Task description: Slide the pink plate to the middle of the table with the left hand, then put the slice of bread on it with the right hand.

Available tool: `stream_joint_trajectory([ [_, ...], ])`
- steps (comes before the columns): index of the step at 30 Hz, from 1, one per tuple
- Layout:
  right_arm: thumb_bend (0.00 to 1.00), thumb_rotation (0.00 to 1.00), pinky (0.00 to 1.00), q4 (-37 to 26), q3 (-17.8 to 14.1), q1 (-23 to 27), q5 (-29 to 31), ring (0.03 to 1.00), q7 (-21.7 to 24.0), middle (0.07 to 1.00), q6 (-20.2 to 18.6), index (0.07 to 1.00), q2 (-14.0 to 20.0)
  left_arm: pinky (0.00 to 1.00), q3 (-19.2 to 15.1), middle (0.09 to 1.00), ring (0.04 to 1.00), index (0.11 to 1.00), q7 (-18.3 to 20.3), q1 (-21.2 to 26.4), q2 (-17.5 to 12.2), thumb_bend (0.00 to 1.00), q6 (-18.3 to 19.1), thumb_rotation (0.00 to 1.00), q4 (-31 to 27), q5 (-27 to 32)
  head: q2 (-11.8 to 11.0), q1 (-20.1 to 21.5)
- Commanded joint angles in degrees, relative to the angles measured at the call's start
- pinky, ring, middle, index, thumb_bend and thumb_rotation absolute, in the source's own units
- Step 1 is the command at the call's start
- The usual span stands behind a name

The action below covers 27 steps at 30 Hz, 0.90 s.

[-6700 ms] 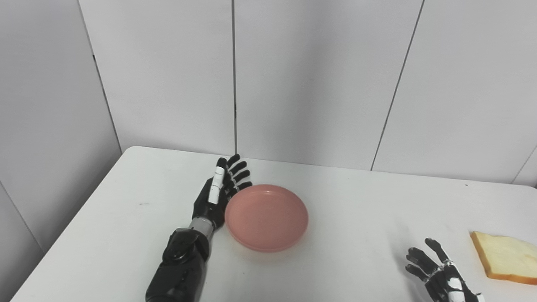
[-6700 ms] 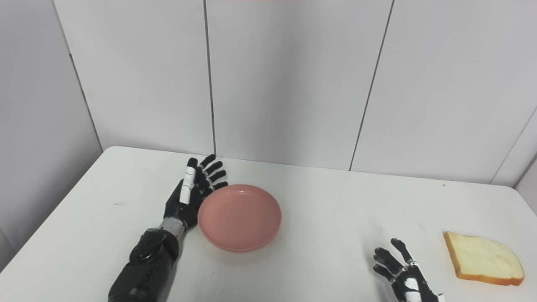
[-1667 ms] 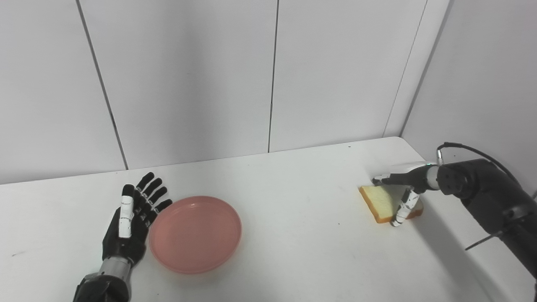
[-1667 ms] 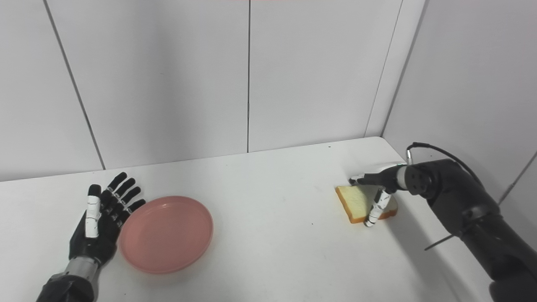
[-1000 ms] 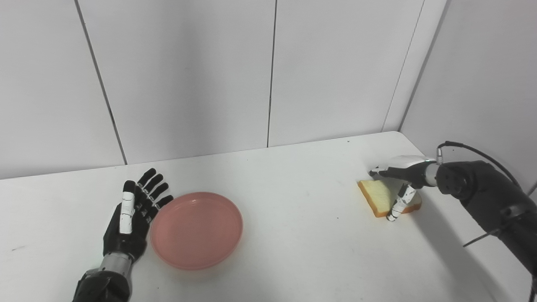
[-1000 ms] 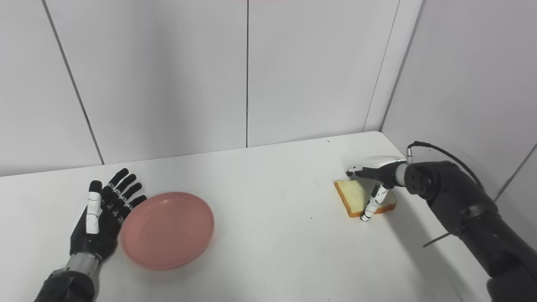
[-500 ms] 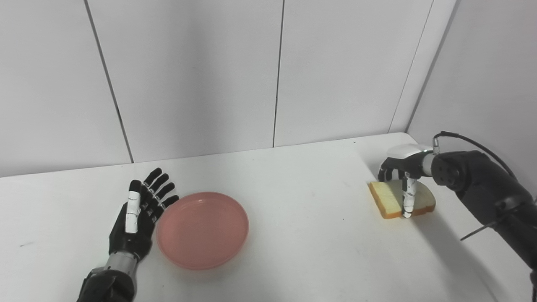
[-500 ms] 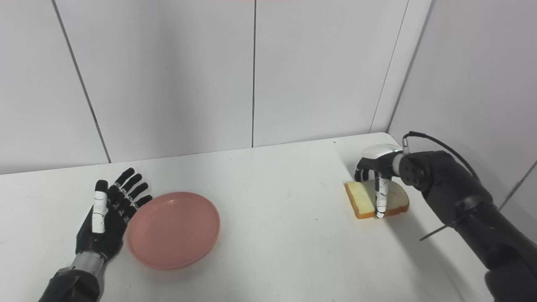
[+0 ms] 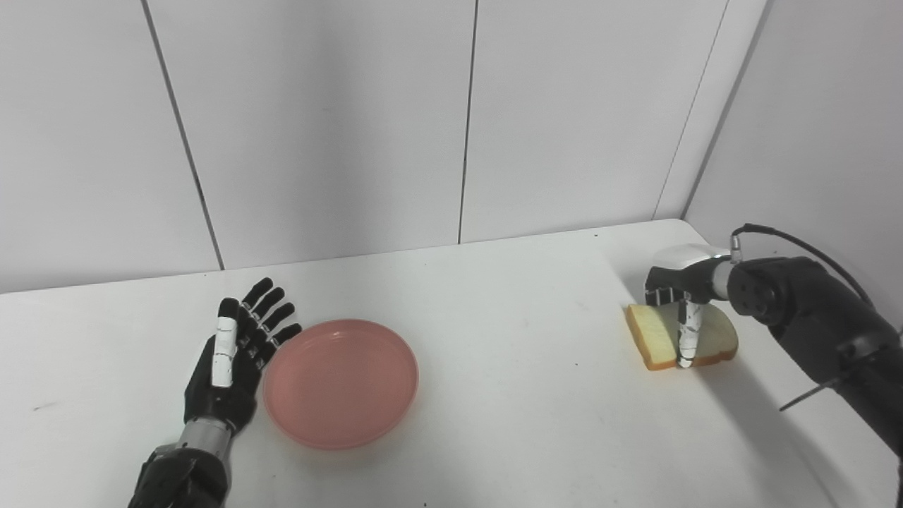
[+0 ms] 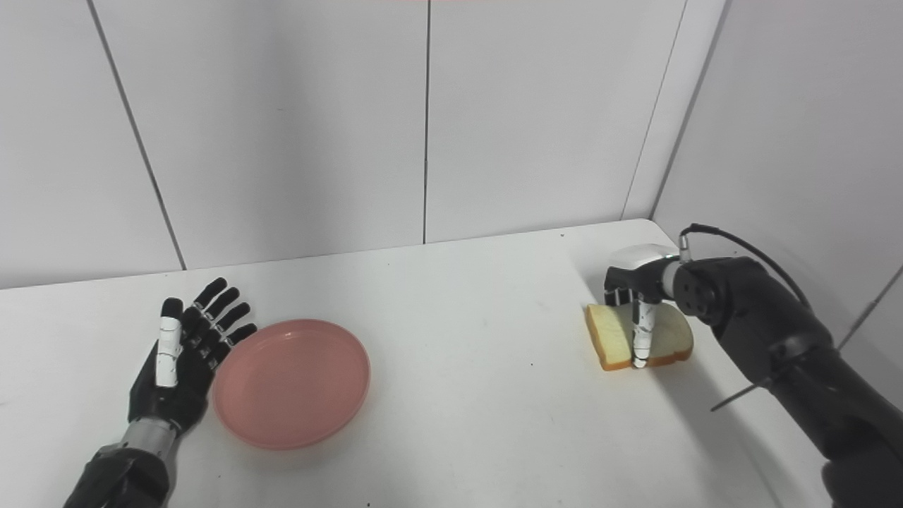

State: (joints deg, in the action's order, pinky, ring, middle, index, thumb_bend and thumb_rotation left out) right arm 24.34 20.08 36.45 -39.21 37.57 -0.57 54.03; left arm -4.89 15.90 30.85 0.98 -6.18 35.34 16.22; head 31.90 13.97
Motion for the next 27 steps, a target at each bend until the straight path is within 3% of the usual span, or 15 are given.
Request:
stream_joint_trajectory([
  [1,0.53,0.00,0.41,-1.90,-0.43,0.80,0.75,0.465,2.01,0.510,-0.52,0.451,1.12,0.75,0.39,0.894,0.859,0.848,-0.59,-0.71,0.34,0.90,1.14,0.85,0.69,-0.57,0.10,-0.21],
  [3,0.53,0.00,0.50,-3.32,-0.70,1.47,1.19,0.573,2.98,0.499,-0.87,0.473,0.93,0.75,0.33,0.894,0.858,0.849,-0.51,-0.61,0.38,0.90,0.91,0.85,1.06,-0.47,0.11,-0.36],
  [6,0.53,0.00,0.42,-5.11,-1.15,2.23,1.80,0.493,3.54,0.511,0.42,0.454,0.83,0.75,0.23,0.897,0.863,0.847,-0.37,-0.52,0.52,0.89,0.93,0.85,1.32,-0.20,0.08,-0.54],
  [10,0.53,0.00,0.44,-8.44,-0.90,3.90,0.34,0.493,3.51,0.510,1.88,0.453,0.81,0.77,0.27,0.899,0.865,0.844,-0.45,-0.43,0.80,0.90,0.93,0.84,1.47,-0.18,-0.01,-0.81],
  [14,0.53,0.00,0.29,-11.27,-2.07,6.20,2.92,0.356,5.52,0.475,1.40,0.483,-0.43,0.77,0.62,0.900,0.868,0.829,-0.39,-0.44,1.14,0.89,0.39,0.85,1.70,-0.49,-0.07,-1.35],
  [25,0.53,0.00,0.40,-18.30,-0.52,12.01,1.59,0.459,9.08,0.495,-0.60,0.476,-6.60,0.78,1.02,0.901,0.872,0.827,-1.50,-0.58,2.26,0.92,0.06,0.84,1.80,-0.97,0.06,-4.72],
  [27,0.53,0.00,0.37,-18.50,-0.66,12.74,1.80,0.441,8.90,0.484,-0.47,0.488,-8.25,0.78,1.03,0.896,0.864,0.818,-1.61,-0.53,2.37,0.92,-0.34,0.84,2.26,-0.97,0.02,-5.36],
])
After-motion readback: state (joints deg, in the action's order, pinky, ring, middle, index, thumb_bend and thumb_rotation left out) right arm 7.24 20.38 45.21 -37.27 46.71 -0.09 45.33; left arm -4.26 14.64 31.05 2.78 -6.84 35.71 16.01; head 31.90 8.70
